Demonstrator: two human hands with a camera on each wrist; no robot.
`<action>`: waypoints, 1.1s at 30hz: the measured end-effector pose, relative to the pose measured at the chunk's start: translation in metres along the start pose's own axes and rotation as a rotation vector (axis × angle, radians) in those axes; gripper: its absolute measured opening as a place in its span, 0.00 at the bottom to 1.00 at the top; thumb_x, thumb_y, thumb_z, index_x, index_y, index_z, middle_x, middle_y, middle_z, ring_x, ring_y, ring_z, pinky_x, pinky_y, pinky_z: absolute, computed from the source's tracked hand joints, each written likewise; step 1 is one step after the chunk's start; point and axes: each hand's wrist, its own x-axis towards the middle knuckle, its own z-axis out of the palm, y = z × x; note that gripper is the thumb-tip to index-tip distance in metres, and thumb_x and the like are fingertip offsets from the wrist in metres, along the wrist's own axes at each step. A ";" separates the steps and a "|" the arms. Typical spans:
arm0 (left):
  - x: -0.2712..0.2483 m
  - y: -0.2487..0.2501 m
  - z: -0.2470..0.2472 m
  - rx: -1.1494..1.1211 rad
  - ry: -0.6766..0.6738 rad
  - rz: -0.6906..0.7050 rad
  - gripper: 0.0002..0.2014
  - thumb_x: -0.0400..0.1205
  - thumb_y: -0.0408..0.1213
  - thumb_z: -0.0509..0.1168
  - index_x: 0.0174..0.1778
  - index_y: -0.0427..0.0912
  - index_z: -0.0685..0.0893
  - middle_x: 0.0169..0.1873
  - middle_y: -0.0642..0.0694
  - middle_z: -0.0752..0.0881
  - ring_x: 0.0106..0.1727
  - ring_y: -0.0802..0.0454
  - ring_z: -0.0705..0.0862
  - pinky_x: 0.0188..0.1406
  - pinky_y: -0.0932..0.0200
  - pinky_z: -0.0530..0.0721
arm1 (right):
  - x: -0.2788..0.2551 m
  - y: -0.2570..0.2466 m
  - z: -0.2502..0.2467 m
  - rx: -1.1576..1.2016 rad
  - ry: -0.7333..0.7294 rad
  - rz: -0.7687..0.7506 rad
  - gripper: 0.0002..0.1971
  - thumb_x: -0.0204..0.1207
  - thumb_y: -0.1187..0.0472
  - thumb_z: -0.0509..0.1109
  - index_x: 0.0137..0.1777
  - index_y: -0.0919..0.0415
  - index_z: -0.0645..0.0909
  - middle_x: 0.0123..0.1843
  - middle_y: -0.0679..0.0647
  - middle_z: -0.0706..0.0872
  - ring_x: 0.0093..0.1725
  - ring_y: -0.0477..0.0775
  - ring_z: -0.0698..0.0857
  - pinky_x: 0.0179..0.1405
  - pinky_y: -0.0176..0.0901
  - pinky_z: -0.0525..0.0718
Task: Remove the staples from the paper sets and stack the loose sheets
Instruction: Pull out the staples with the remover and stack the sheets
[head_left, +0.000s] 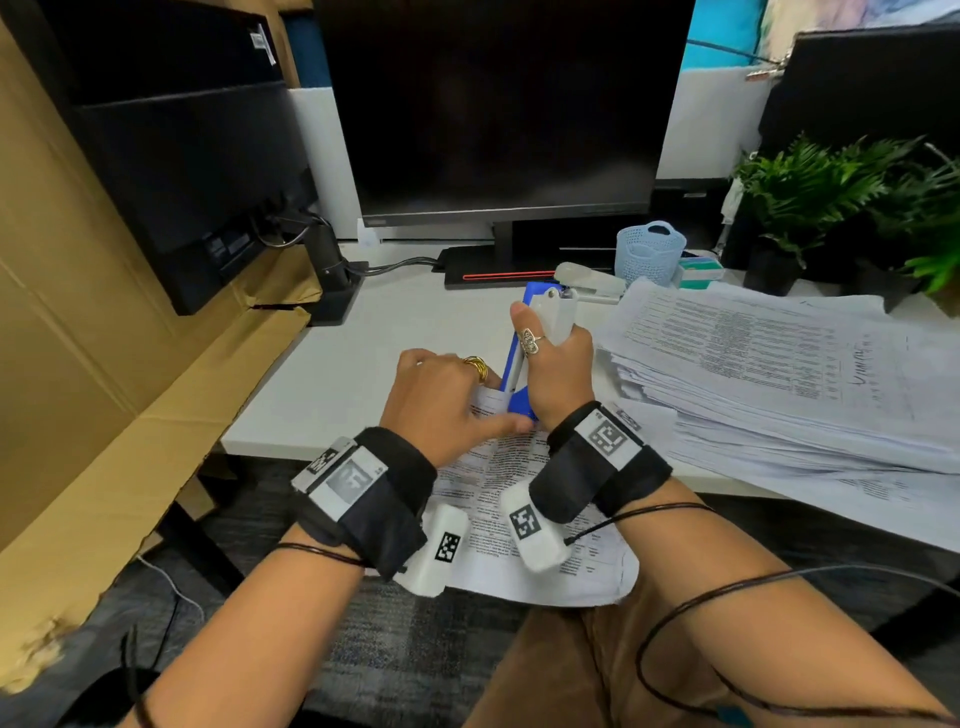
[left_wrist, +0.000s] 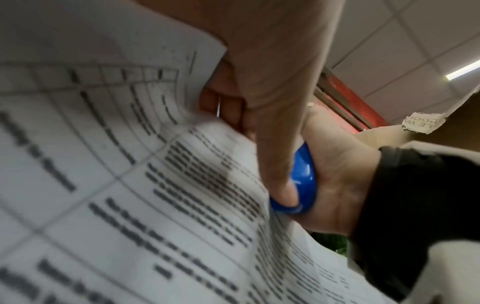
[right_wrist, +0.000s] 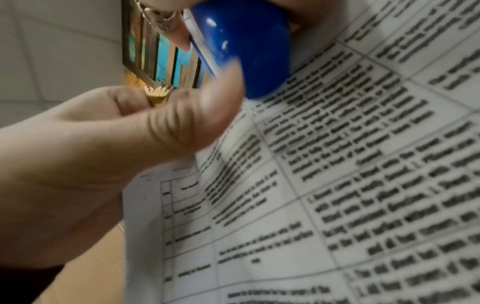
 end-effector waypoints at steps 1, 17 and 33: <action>0.002 -0.003 -0.002 0.032 -0.044 0.003 0.23 0.71 0.64 0.68 0.54 0.51 0.85 0.44 0.56 0.86 0.47 0.54 0.80 0.60 0.55 0.68 | 0.002 0.003 0.001 -0.009 -0.006 0.023 0.14 0.78 0.56 0.69 0.31 0.53 0.73 0.28 0.48 0.78 0.31 0.48 0.79 0.37 0.43 0.80; 0.000 -0.039 0.011 -0.104 -0.129 -0.158 0.14 0.76 0.43 0.72 0.56 0.45 0.85 0.53 0.47 0.87 0.50 0.50 0.83 0.48 0.64 0.76 | 0.060 0.014 0.002 -0.208 -0.150 0.460 0.35 0.61 0.46 0.73 0.65 0.66 0.69 0.59 0.60 0.82 0.53 0.59 0.83 0.62 0.56 0.81; -0.015 -0.057 0.003 -0.146 -0.039 -0.199 0.12 0.73 0.44 0.75 0.52 0.55 0.89 0.47 0.53 0.89 0.45 0.55 0.83 0.46 0.62 0.79 | 0.082 0.028 -0.011 -1.318 -0.600 0.070 0.32 0.77 0.40 0.64 0.70 0.66 0.75 0.71 0.60 0.77 0.70 0.59 0.75 0.64 0.42 0.71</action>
